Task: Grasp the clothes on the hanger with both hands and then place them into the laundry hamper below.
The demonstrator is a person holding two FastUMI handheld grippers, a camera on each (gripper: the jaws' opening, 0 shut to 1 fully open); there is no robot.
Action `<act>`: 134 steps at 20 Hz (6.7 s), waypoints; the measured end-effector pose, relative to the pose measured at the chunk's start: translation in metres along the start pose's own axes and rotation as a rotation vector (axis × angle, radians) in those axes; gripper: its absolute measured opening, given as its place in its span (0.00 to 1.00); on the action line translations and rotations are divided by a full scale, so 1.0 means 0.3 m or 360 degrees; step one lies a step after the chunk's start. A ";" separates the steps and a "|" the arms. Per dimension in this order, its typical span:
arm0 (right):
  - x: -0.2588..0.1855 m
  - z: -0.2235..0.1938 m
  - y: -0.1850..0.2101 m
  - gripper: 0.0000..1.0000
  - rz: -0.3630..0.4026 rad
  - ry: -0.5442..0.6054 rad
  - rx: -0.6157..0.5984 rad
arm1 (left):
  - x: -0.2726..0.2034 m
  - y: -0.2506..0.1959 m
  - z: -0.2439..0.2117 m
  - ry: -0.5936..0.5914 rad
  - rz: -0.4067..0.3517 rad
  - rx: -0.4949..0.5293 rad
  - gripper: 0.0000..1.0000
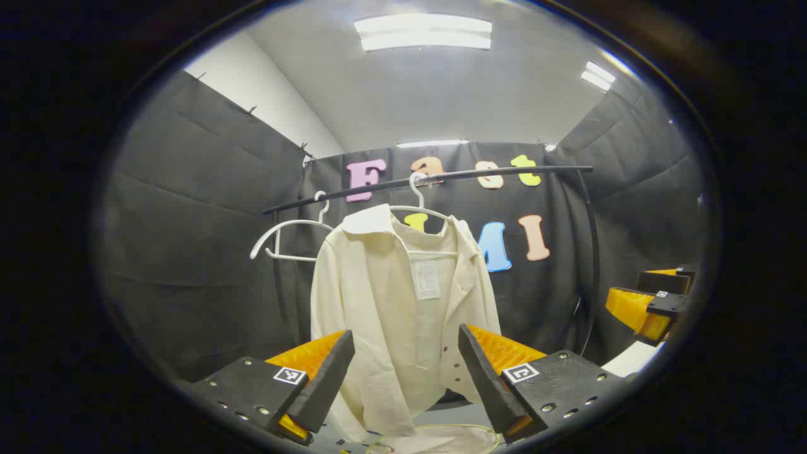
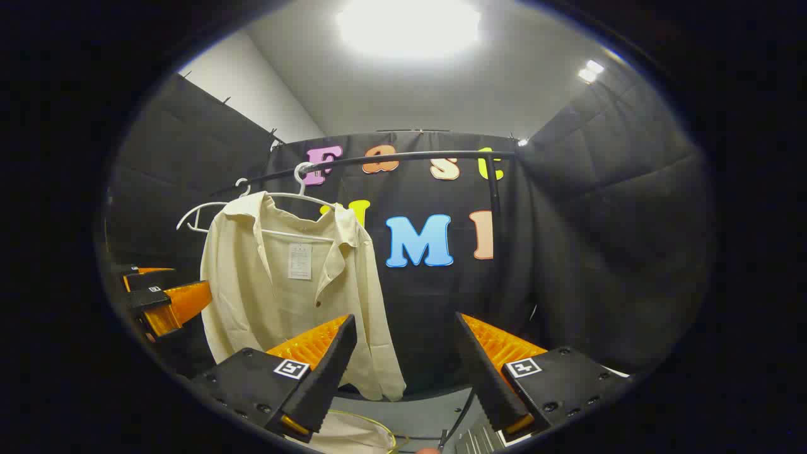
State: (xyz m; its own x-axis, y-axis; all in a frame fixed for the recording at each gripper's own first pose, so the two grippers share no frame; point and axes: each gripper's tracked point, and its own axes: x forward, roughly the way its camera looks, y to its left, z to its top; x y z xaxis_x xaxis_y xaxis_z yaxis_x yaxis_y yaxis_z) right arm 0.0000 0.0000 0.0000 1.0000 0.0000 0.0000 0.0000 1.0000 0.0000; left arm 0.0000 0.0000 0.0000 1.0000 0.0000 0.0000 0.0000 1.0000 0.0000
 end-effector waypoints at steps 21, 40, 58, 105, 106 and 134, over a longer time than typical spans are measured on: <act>0.005 0.006 0.110 0.97 0.0016 0.0004 -0.0029 | 0.019 0.067 -0.012 0.0008 -0.0046 -0.0013 0.98; 0.431 0.073 0.337 0.97 0.0443 -0.0031 0.0063 | 0.380 -0.002 0.075 -0.0057 0.0107 0.0023 0.96; 0.869 0.020 0.500 0.97 0.0660 0.0015 0.0217 | 0.733 0.059 -0.006 0.0027 0.0427 0.0132 0.98; 1.198 0.379 0.070 0.01 -0.0064 -0.0441 0.0089 | 0.545 0.508 0.391 -0.0309 0.0910 0.0377 0.00; 1.220 0.382 0.071 0.01 -0.0061 -0.0443 0.0100 | 0.558 0.521 0.405 -0.0320 0.0905 0.0375 0.01; 1.267 -0.099 0.214 0.01 0.0337 0.0194 0.0259 | 0.651 0.603 0.003 0.0029 0.0643 0.0114 0.00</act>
State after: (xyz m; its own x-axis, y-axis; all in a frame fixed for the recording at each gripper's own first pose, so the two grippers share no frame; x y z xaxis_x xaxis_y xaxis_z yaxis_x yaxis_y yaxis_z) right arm 0.3800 0.0641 -0.0296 0.9704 0.2186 -0.1030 -0.1989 0.9646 0.1734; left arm 0.1952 0.1808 0.0008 0.9195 0.3931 -0.0032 -0.3919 0.9171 0.0733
